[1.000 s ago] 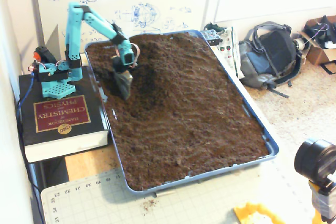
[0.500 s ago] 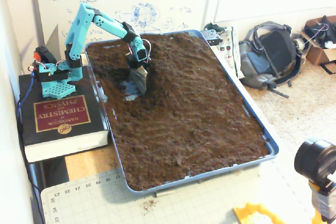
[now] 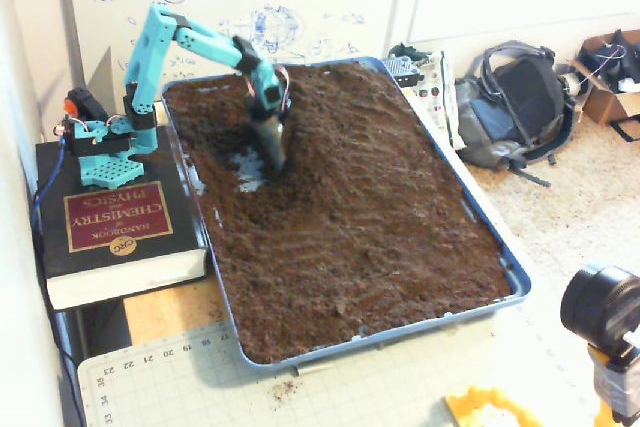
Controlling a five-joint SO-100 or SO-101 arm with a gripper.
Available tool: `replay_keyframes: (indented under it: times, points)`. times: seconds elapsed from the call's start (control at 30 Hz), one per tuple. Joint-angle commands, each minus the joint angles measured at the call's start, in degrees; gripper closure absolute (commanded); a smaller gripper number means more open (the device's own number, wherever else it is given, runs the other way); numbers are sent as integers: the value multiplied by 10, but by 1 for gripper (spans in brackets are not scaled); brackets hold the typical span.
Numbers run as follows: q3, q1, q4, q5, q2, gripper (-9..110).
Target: Build a berm.
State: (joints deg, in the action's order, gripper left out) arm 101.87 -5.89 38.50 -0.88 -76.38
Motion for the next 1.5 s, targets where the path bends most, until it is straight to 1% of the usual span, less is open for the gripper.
replay_keyframes:
  times: [0.0, 0.3, 0.5, 0.63, 0.73, 0.83, 0.97, 1.17, 1.27, 1.37, 1.47]
  points:
    - [-74, -11, 38, 14, -122, 101]
    - [-60, -21, 93, 16, -211, 101]
    - [82, -47, 166, 15, -326, 101]
    - [192, -65, 154, 15, -352, 101]
    - [250, -107, 107, 15, -315, 101]
    - [287, -156, 35, 16, -259, 101]
    - [297, -193, -61, 16, -171, 101]
    - [260, -192, -152, 16, -46, 101]
    - [229, -173, -169, 25, 11, 101]
    - [183, -153, -174, 54, 56, 101]
    - [128, -145, -171, 83, 70, 101]
